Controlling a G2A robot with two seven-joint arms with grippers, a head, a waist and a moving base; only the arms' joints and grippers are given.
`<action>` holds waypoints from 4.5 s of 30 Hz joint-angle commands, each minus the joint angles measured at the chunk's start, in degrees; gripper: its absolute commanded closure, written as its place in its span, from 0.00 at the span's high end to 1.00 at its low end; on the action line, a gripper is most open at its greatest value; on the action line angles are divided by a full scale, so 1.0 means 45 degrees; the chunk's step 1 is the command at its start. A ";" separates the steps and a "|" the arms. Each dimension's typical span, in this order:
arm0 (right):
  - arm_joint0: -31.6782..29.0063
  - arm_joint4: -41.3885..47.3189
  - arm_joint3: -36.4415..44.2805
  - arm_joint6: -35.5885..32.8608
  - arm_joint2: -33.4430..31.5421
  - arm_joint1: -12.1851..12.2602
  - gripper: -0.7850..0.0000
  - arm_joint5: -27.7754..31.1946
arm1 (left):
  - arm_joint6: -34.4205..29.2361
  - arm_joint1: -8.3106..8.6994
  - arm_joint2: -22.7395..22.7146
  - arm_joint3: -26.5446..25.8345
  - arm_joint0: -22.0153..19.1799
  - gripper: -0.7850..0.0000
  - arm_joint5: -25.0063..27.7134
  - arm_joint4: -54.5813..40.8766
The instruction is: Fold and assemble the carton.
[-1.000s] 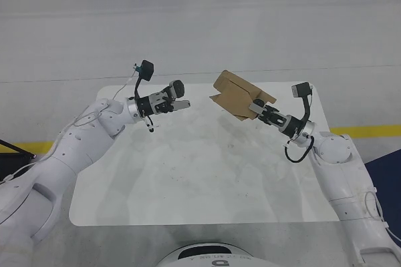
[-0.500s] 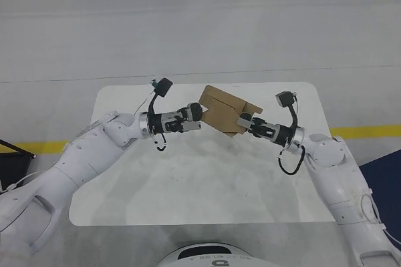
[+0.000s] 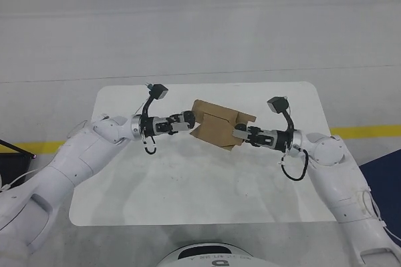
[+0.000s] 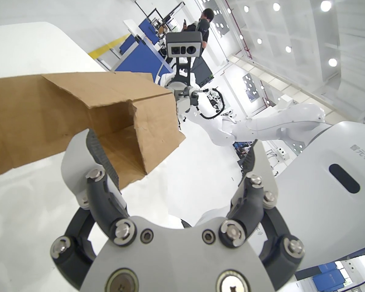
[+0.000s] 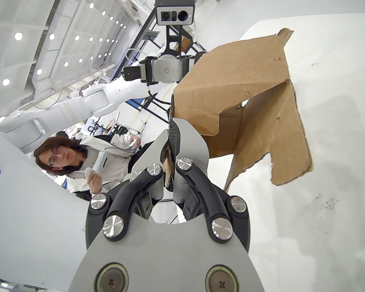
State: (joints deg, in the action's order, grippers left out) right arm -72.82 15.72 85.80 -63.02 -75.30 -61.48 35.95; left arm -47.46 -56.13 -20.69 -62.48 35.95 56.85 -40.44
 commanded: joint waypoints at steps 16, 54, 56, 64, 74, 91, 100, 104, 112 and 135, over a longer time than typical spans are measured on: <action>0.0270 0.0852 -0.0186 -0.0922 0.0340 0.0143 0.00 0.0020 | -0.0029 -0.0311 0.1684 0.0050 -0.0644 1.00 -0.0032 -0.0808; 0.0121 0.0896 -0.0084 0.0230 0.0215 0.0438 1.00 0.0067 | 0.0259 -0.0318 0.2417 0.0047 -0.0933 0.00 0.0256 -0.1384; 0.0068 0.1111 -0.0075 0.0286 0.0164 0.0443 1.00 0.0059 | 0.0260 -0.0330 0.2316 0.0096 -0.0911 0.00 0.0256 -0.1541; 0.0068 0.1111 -0.0075 0.0286 0.0164 0.0443 1.00 0.0059 | 0.0260 -0.0330 0.2316 0.0096 -0.0911 0.00 0.0256 -0.1541; -0.1108 -0.2155 0.0896 0.4438 -0.1141 0.0527 1.00 -0.0130 | -0.5617 -0.0384 0.0835 0.0156 0.0585 0.00 -0.7002 -1.1332; -0.2222 -0.3808 0.1639 0.7374 -0.2234 0.0546 1.00 -0.1601 | -0.7109 -0.1525 -0.0162 0.2735 0.0853 0.00 -1.0798 -1.3899; -0.2197 -0.7077 0.2337 0.9453 -0.0939 0.0316 1.00 -0.3118 | -0.6308 -0.1537 -0.0914 0.1700 0.1385 0.00 -1.1264 -1.3142; -0.2223 -0.7503 0.2429 0.9777 -0.0590 0.0248 0.97 -0.3066 | -0.5902 -0.1657 -0.1111 0.1466 0.1613 0.00 -1.1528 -1.2516; -0.2349 -0.7798 0.2614 0.9909 -0.0468 0.0200 0.95 -0.3051 | -0.5646 -0.2062 -0.1527 0.1458 0.1816 0.00 -1.1925 -1.1832; -0.2710 -0.8872 0.3211 1.0034 0.0320 0.0033 0.99 -0.3332 | -0.5717 -0.3155 -0.2466 0.2281 0.2252 0.00 -1.2232 -1.0021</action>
State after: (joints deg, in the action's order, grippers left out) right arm -84.99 -24.48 100.30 -18.03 -73.75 -61.31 21.17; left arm -73.17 -70.19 -31.66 -52.36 46.06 1.80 -86.03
